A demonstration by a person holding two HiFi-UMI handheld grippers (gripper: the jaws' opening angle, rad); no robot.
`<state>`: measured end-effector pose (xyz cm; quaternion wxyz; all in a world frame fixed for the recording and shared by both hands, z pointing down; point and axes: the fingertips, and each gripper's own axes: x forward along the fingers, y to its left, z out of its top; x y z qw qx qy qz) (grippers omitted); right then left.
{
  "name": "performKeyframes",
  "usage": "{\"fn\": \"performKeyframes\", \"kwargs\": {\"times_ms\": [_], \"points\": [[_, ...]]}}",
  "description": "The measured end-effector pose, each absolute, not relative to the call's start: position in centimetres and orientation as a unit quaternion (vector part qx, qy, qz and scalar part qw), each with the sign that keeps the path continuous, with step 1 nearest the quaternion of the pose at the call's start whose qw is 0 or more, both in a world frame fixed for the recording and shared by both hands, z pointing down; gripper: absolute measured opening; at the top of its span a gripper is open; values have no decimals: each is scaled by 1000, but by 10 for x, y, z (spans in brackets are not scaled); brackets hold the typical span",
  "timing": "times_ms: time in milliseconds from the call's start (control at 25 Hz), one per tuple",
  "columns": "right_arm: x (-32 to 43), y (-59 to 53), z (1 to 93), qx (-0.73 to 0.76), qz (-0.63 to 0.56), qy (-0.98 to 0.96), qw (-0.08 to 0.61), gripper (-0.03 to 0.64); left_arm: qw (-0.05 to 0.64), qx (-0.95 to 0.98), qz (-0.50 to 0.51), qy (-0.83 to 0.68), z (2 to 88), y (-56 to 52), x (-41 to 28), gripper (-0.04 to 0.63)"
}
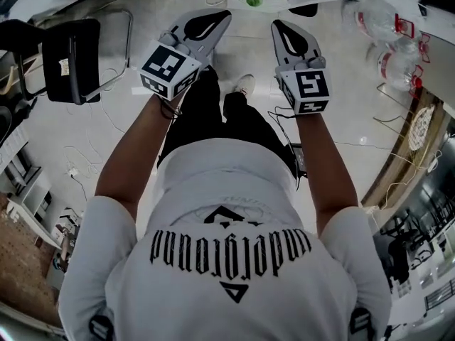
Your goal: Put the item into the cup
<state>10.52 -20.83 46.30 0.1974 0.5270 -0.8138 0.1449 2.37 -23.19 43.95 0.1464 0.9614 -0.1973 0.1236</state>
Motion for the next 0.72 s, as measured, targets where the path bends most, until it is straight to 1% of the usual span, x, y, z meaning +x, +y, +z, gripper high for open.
{"fn": "performKeyframes", "kwargs": {"times_ms": [200,440,720], "points": [[108,-187,406,524,124,-823,179,20,120,968,105,-195,383,-209,17,14],[107,-156,344,515,93,-836,166,20,107,973,76,-191,326,-176,6,14],[120,-125,308,522,80,-835,157,20,87,974,61,-199,284,-152,-2,14]]}}
